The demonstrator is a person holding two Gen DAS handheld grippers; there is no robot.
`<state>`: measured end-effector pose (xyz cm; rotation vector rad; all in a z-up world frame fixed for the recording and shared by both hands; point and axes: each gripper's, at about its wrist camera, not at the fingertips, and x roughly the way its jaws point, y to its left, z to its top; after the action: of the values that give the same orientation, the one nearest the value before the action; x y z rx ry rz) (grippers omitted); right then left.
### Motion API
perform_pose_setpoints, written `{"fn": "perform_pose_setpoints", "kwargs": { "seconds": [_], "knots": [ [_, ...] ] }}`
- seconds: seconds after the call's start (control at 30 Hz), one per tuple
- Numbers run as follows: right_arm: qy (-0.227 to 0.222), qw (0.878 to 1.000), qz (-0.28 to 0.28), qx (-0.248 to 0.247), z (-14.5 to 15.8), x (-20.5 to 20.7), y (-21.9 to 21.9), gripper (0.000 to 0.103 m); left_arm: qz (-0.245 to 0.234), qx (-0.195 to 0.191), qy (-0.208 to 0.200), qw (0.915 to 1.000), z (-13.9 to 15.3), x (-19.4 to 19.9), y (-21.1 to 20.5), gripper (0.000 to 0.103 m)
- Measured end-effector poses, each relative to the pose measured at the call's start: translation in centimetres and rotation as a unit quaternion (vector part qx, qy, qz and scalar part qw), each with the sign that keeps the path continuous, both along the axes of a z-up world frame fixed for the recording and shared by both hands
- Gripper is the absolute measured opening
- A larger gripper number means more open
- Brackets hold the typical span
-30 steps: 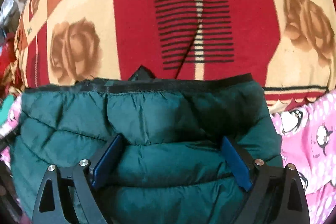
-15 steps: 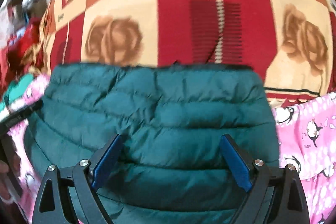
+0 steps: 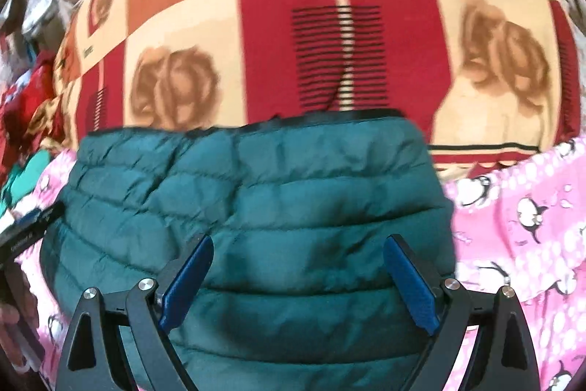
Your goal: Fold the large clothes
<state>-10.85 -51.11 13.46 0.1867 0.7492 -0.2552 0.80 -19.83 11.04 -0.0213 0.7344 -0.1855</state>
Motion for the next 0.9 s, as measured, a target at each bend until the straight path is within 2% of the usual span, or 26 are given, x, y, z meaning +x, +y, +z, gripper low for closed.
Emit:
{"fn": "perform_pose_setpoints", "kwargs": {
  "seconds": [0.17, 0.37, 0.5, 0.57, 0.63, 0.73, 0.9],
  "knots": [
    [0.005, 1.0, -0.031, -0.003, -0.4, 0.6, -2.5, 0.092, -0.001, 0.002, 0.005, 1.0, -0.5, 0.6, -0.2, 0.089],
    [0.02, 0.998, -0.055, 0.0, -2.5, 2.0, -5.0, 0.093, -0.004, -0.004, 0.013, 0.9999, -1.2, 1.6, -0.3, 0.089],
    [0.021, 0.996, -0.075, 0.035, -4.0, 2.4, -6.8, 0.097, -0.008, -0.008, 0.018, 0.9998, -1.7, 2.1, -0.3, 0.091],
    [0.026, 0.994, -0.079, 0.076, -5.0, 2.7, -8.0, 0.099, -0.009, -0.013, 0.026, 0.9995, -2.0, 2.5, -0.2, 0.094],
    [0.024, 0.992, -0.079, 0.098, -5.0, 2.5, -8.5, 0.1, -0.014, -0.034, 0.041, 0.9985, -2.4, 3.0, 0.2, 0.094],
    [0.013, 0.994, -0.067, 0.088, -3.9, 1.4, -8.1, 0.099, -0.024, -0.087, 0.078, 0.9929, -2.8, 3.8, 1.6, 0.094],
    [-0.002, 0.995, -0.053, 0.083, -2.7, -1.5, -8.0, 0.099, -0.034, -0.137, 0.105, 0.9844, -3.2, 3.6, 3.3, 0.094]
  ]
}}
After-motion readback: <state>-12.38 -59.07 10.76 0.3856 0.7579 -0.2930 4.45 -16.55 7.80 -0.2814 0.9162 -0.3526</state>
